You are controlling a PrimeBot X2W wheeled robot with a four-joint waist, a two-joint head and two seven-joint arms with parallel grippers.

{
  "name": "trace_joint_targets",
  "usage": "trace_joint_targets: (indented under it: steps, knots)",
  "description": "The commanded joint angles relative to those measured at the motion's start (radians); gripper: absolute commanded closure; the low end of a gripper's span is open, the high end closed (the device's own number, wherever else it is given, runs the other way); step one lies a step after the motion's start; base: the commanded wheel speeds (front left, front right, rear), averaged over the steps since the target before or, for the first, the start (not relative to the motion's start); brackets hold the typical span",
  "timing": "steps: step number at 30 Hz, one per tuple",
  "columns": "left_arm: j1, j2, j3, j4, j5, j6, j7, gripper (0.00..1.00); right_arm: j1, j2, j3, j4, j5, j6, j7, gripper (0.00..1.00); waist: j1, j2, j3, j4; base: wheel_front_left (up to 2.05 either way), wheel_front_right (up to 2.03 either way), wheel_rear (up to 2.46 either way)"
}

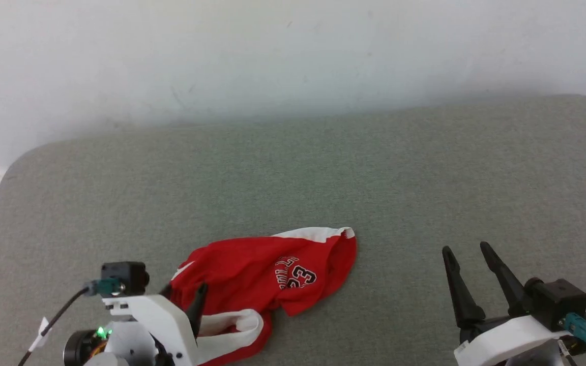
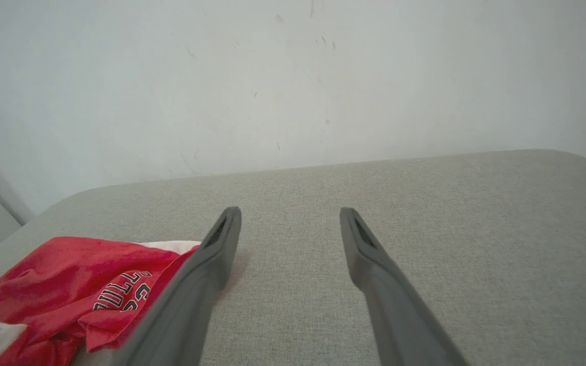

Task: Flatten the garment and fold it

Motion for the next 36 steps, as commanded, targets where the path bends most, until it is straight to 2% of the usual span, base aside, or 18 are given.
trace_joint_targets:
  steps: [1, 8, 11, 12, 13, 14, 15, 19, 28, 32, 36]
  knots:
    - [-0.008, 0.009, -0.003, 0.006, -0.003, -0.004, 0.006, 0.00, 0.000, 0.002, -0.001, 0.000, -0.001, -0.001, 0.002, 0.00, 0.0000, 0.0000, -0.006, -0.010, 0.00, 0.00, 0.00]
    - [0.008, 0.077, -0.046, 0.012, -0.012, 0.020, 0.162, 0.00, 0.016, 0.002, -0.001, 0.009, 0.007, -0.001, 0.000, 0.00, 0.0000, 0.0000, -0.006, -0.023, 0.00, 0.00, 0.00]
    - [0.013, 0.081, -0.057, 0.020, -0.030, 0.024, 0.210, 0.00, 0.011, 0.002, 0.004, 0.013, 0.009, -0.001, 0.002, 0.00, 0.0000, 0.0000, 0.000, -0.022, 0.00, 0.00, 0.00]
    - [0.012, 0.080, -0.061, 0.027, -0.036, 0.022, 0.222, 0.13, 0.008, 0.002, 0.005, 0.014, 0.009, -0.001, 0.002, 0.00, 0.0000, 0.0000, 0.002, -0.022, 0.00, 0.00, 0.00]
    - [0.010, 0.076, -0.065, 0.036, -0.043, 0.019, 0.234, 0.53, 0.004, 0.002, 0.007, 0.015, 0.009, -0.001, 0.001, 0.00, 0.0000, 0.0000, 0.004, -0.022, 0.00, 0.00, 0.00]
    - [0.008, 0.073, -0.067, 0.045, -0.049, 0.016, 0.241, 0.69, 0.001, 0.002, 0.009, 0.016, 0.009, -0.001, 0.001, 0.00, 0.0000, 0.0000, 0.006, -0.023, 0.00, 0.00, 0.00]
    - [0.004, 0.072, -0.070, 0.054, -0.049, 0.014, 0.245, 1.00, -0.003, 0.002, 0.012, 0.017, 0.009, -0.001, 0.001, 0.00, 0.0000, 0.0000, 0.009, -0.025, 0.00, 0.00, 0.00]
    - [-0.010, 0.067, -0.070, 0.063, -0.053, -0.001, 0.240, 1.00, -0.010, 0.002, 0.012, 0.021, 0.006, -0.001, 0.000, 0.00, 0.0000, 0.0000, 0.009, -0.029, 0.00, 0.00, 0.00]
    - [-0.176, 0.061, -0.049, 0.019, 0.095, -0.014, 0.062, 1.00, -0.002, 0.002, 0.004, 0.025, 0.008, -0.001, 0.005, 0.00, 0.0000, 0.0000, -0.012, -0.020, 0.00, 0.00, 0.00]
    - [-0.292, -0.029, -0.115, 0.029, 0.150, -0.059, 0.027, 1.00, -0.007, 0.002, 0.006, 0.025, 0.005, -0.001, 0.007, 0.00, 0.0000, 0.0000, -0.018, -0.028, 0.00, 0.00, 0.00]
    - [-0.348, -0.152, -0.241, 0.110, 0.178, -0.138, 0.032, 1.00, -0.013, 0.002, 0.008, 0.023, 0.007, -0.001, 0.012, 0.00, 0.0000, 0.0000, -0.011, -0.063, 0.00, 0.00, 0.00]
